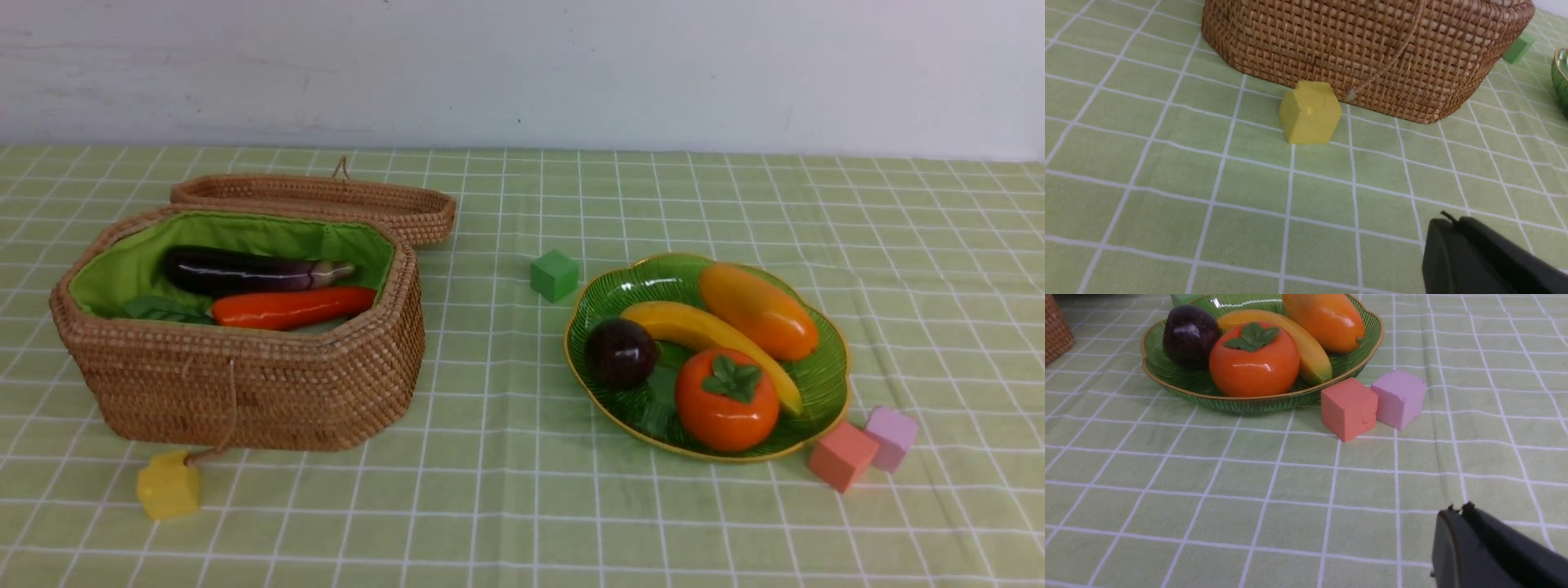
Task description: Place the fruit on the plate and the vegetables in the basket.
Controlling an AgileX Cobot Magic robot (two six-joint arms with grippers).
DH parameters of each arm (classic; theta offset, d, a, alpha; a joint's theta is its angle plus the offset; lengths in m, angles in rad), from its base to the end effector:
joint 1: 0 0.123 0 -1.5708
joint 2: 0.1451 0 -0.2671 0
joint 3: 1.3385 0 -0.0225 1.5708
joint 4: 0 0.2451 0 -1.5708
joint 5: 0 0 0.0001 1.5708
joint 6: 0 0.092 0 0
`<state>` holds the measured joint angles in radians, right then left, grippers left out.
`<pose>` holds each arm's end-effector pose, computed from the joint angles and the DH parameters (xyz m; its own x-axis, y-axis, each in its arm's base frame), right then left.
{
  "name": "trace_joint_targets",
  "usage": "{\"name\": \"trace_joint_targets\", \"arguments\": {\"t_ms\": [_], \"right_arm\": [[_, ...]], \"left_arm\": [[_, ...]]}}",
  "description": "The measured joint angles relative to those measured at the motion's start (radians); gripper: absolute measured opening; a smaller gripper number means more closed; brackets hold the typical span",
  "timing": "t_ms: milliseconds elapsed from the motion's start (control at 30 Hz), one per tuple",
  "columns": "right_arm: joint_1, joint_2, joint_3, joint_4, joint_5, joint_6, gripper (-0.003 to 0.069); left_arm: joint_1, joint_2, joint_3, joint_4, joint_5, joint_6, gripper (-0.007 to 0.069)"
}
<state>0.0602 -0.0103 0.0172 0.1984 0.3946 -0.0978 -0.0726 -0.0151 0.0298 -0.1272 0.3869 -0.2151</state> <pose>0.0647 0.0109 0.1731 -0.3122 0.0667 -0.9477 -0.1057 0.9889 0.1044 0.0649 -0.0092 0.1696 -0.3275 -0.3035 -0.8948 0.0115 0.9456 -0.3250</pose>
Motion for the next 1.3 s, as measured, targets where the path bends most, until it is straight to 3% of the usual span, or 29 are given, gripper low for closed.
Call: {"name": "trace_joint_targets", "arguments": {"t_ms": [1300], "right_arm": [[0.000,0.000,0.000,0.000,0.000,0.001,0.0039]], "left_arm": [[0.000,0.000,0.000,0.001,-0.001,-0.012,-0.0013]]}}
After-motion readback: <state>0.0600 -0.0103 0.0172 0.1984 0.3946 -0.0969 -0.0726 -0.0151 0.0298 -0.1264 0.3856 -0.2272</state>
